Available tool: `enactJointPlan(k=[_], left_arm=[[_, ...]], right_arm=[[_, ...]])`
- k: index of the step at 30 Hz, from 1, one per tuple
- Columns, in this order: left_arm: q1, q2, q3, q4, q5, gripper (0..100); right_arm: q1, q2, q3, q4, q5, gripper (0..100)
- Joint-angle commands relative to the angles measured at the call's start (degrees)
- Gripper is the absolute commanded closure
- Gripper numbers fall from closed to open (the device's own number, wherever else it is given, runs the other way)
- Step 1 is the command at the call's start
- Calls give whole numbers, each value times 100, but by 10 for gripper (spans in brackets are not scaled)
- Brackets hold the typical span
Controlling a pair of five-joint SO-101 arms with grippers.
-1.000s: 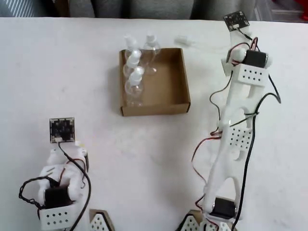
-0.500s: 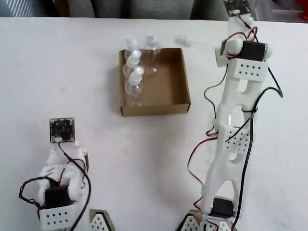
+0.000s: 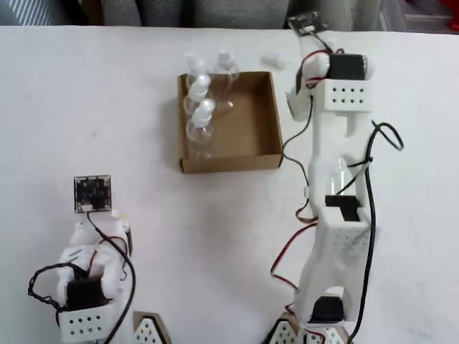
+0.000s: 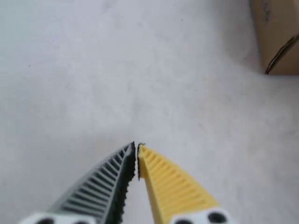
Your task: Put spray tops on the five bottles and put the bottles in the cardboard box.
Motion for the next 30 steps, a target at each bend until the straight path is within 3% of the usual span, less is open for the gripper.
enactJointPlan(k=[1,11,22,30], left_arm=[[-75,4,-9,18,9,977],[-75,4,-9,18,9,977],[-75,4,-9,18,9,977],[-75,4,-9,18,9,977]], right_arm=[[-374,-804,844,145,-44,908],[-734,-567,1310,-171,-44,830],[-875,409,1284,-1051,9,829],[-1121,796,1275,-1112,-44,832]])
